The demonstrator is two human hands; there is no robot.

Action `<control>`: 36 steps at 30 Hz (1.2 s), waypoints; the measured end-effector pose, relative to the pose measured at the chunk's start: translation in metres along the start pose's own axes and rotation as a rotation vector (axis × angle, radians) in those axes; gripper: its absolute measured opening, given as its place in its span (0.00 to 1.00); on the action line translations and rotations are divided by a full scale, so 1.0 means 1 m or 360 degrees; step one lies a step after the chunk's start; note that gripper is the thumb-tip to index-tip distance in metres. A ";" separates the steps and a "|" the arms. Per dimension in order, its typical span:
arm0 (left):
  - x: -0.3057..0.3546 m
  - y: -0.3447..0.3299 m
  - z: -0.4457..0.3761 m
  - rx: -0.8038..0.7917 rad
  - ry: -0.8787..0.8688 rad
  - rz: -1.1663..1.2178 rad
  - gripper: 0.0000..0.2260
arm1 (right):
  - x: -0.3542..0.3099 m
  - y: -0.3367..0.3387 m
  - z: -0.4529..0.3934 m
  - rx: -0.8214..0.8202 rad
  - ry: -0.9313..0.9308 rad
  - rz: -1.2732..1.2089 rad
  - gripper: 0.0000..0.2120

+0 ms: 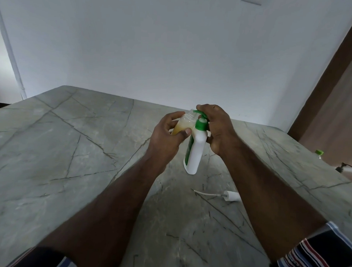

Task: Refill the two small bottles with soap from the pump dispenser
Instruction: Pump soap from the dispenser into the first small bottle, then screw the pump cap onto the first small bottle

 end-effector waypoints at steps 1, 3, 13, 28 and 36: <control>-0.001 0.000 0.000 0.0000 0.0000 0.0000 0.19 | 0.001 0.000 0.000 0.0002 0.0005 -0.0001 0.03; -0.002 0.000 0.000 -0.0008 0.0006 -0.0013 0.19 | 0.004 0.001 0.001 -0.0004 0.0008 -0.0004 0.01; -0.002 -0.003 0.001 -0.0044 0.0012 0.0037 0.18 | 0.003 0.003 0.001 -0.0035 -0.0068 0.0004 0.09; 0.001 -0.001 0.003 -0.0032 0.0171 0.0108 0.20 | -0.006 0.013 0.013 -0.0107 -0.0141 0.0202 0.27; -0.003 -0.002 0.018 -0.0020 0.0293 0.0132 0.21 | -0.003 0.034 0.023 -0.0097 -0.0161 0.0183 0.27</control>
Point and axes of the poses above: each hand's wrist, its own z-axis away from the middle knuckle, its own y-axis out of the back of the hand, x = y × z, the point moved 4 cm from there along -z, towards the middle knuckle, and after that the axes turned 7 degrees about -y, right-handed, at the moved point
